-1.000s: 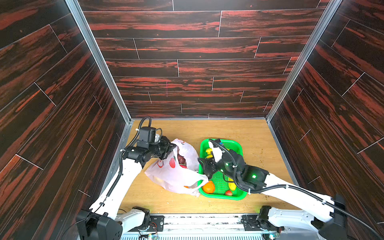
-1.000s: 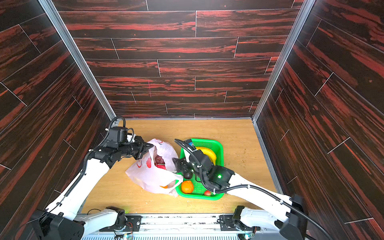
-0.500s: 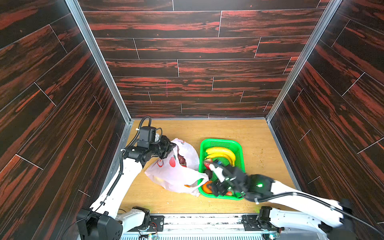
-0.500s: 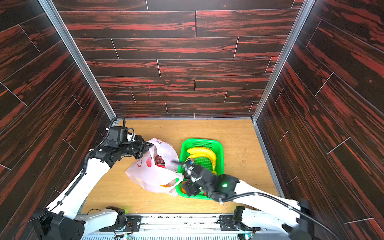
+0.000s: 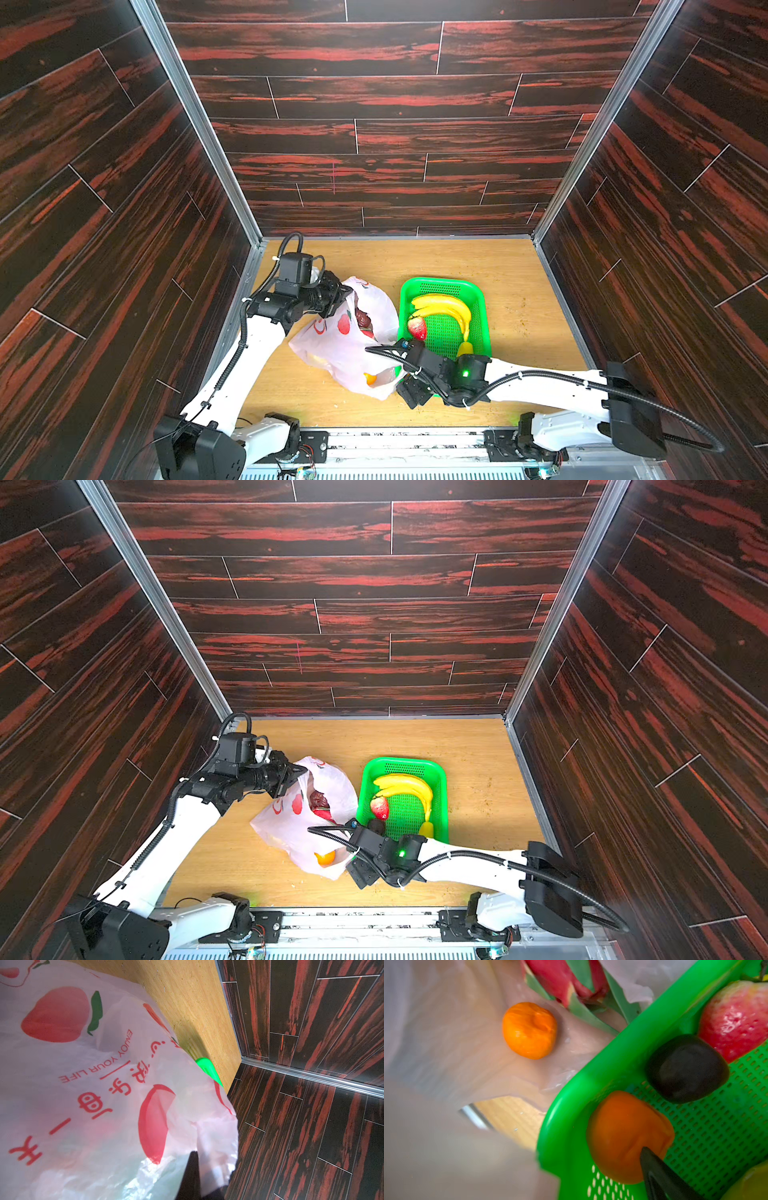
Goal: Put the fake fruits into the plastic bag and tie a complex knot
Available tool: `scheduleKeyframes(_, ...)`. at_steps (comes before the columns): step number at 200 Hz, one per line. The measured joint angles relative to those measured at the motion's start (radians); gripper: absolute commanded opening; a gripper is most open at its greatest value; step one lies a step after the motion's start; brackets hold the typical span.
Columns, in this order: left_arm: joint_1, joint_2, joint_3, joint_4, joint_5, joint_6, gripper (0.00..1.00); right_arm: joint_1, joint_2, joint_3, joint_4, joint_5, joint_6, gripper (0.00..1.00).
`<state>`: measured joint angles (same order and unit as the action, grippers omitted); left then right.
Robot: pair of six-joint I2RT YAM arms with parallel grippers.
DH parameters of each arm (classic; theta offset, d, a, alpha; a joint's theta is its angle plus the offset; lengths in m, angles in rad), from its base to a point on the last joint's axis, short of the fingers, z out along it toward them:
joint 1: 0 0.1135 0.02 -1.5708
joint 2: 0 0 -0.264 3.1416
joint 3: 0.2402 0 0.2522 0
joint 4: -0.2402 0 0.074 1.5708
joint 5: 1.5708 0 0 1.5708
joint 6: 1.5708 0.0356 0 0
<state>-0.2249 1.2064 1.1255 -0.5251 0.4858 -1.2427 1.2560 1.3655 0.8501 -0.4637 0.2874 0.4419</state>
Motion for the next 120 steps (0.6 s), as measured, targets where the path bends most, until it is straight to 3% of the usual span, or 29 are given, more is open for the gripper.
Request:
scheduleKeyframes(60, 0.000, 0.000, 0.000, 0.000, 0.000, 0.000, 0.00, -0.047, 0.005, -0.002, -0.030, 0.079, 0.023, 0.90)
scheduleKeyframes(120, 0.000, 0.000, 0.000, -0.001, -0.001, 0.000, 0.00, -0.217, -0.083, -0.087, -0.068, 0.111, 0.033, 0.90)
